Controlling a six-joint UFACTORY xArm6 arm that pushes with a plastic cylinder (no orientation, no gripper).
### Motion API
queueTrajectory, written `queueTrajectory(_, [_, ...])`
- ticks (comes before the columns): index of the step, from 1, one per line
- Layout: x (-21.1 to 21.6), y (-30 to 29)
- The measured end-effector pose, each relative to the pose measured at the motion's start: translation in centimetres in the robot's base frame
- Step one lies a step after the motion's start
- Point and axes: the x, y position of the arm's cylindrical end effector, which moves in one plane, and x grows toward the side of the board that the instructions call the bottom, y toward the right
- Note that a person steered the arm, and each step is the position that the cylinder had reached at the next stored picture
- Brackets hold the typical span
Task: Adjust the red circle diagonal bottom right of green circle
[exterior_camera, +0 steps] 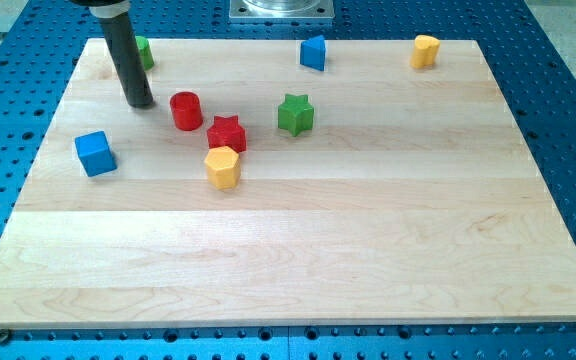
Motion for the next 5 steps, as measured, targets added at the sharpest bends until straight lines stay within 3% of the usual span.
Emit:
queueTrajectory(2, [0.3,2.6])
queueTrajectory(4, [1.8,9.6])
queueTrajectory(5, [1.2,5.4])
